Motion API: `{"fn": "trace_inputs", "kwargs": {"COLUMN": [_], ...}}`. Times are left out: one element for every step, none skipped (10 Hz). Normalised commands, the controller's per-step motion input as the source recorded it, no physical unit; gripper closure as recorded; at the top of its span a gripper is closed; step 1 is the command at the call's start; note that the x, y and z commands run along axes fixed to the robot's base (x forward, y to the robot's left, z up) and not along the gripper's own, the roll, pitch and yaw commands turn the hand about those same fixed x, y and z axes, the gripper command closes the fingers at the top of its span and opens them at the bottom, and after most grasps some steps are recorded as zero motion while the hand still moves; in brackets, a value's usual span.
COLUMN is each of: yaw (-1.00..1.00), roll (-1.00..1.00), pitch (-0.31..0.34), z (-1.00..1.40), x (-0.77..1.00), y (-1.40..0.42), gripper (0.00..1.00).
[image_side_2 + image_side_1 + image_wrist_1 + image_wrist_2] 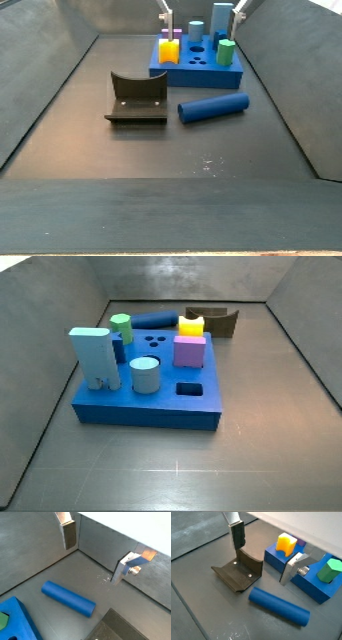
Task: Pick up the round object. Move up. Place the round object on the fixture. Regrasp the round object. Move to above the board. Insert the round object.
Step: Pick up the round object.
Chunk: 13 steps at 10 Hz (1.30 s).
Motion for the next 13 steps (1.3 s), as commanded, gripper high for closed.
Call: {"fn": "trace_inputs", "kwargs": {"yaw": [0.00, 0.00, -0.17, -0.27, -0.32, -0.39, -0.47, -0.81, -0.91, -0.87, -0.83, -0.80, -0.81], "roll": [0.00, 0.00, 0.00, 0.00, 0.00, 0.00, 0.00, -0.01, -0.03, -0.02, 0.00, 0.00, -0.01], "pitch": [0.004, 0.000, 0.000, 0.000, 0.000, 0.000, -0.011, 0.000, -0.020, -0.011, -0.019, -0.064, -0.119], "z": [0.00, 0.00, -0.02, -0.05, -0.06, -0.06, -0.08, -0.09, -0.12, -0.13, -0.19, -0.38, -0.56], "x": [0.00, -0.04, -0.14, -0.19, -0.27, -0.28, -0.17, -0.03, 0.00, 0.00, 0.00, 0.00, -0.05], "y": [0.00, 0.00, 0.00, 0.00, 0.00, -0.05, -0.17, -0.23, -0.25, -0.31, -0.35, -0.35, -0.30], "gripper": [0.00, 0.00, 0.00, 0.00, 0.00, 0.00, 0.00, 0.00, 0.00, 0.00, 0.00, 0.00, 0.00]}}
